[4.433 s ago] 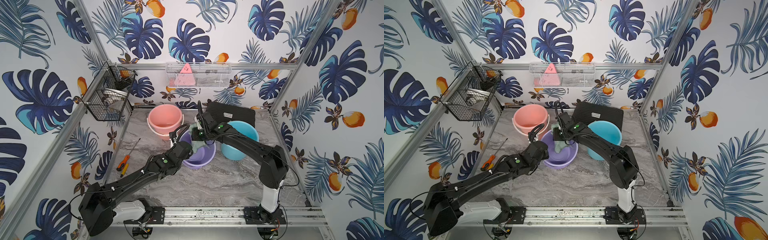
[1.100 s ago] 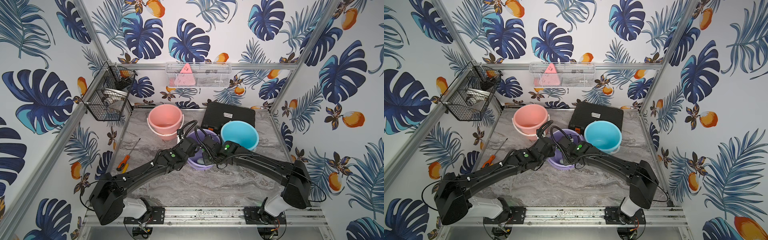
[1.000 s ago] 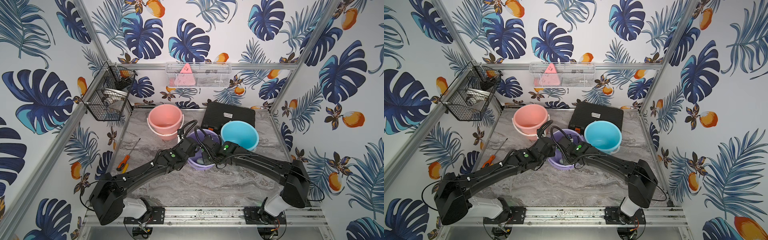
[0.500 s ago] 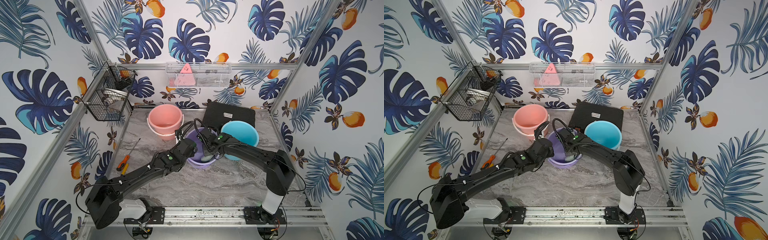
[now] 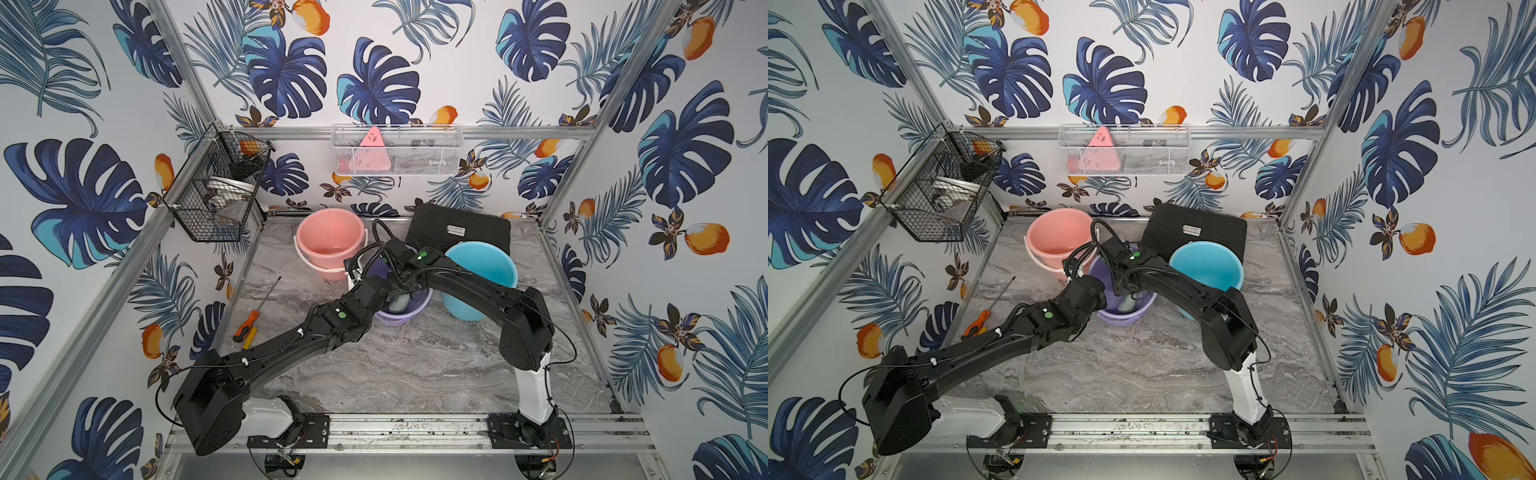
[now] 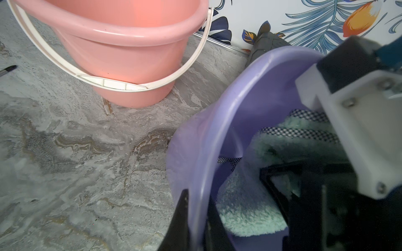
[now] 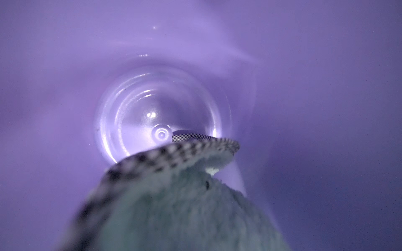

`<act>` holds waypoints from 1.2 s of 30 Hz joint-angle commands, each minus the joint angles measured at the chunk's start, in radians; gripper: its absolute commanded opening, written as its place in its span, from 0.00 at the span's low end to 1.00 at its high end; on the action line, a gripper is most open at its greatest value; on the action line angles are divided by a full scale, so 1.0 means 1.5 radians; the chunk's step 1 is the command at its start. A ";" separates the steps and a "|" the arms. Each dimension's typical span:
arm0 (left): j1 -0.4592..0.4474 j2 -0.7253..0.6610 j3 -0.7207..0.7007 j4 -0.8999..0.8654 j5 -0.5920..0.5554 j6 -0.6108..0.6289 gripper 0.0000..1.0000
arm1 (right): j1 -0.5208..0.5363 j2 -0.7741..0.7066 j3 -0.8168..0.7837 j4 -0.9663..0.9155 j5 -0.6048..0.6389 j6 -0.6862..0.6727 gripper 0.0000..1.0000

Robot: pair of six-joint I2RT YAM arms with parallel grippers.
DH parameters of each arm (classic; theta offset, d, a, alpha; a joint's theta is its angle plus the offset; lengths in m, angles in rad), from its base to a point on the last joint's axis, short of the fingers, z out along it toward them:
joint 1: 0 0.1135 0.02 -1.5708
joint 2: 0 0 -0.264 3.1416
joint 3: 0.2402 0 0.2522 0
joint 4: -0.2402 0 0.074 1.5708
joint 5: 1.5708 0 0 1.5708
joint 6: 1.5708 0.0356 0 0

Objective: Wipe the inside of the bucket with a cloth
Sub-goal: Wipe the dirt from the inside of the bucket.

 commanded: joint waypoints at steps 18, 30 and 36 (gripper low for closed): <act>-0.003 0.034 0.032 -0.123 0.097 0.042 0.00 | 0.008 -0.214 -0.351 0.465 0.035 -0.132 0.00; -0.003 0.051 0.050 -0.111 0.147 0.051 0.00 | 0.006 -0.122 -0.270 0.460 0.053 -0.184 0.00; 0.000 0.058 0.055 -0.127 0.121 0.039 0.00 | -0.014 -0.121 -0.280 0.433 0.243 -0.144 0.00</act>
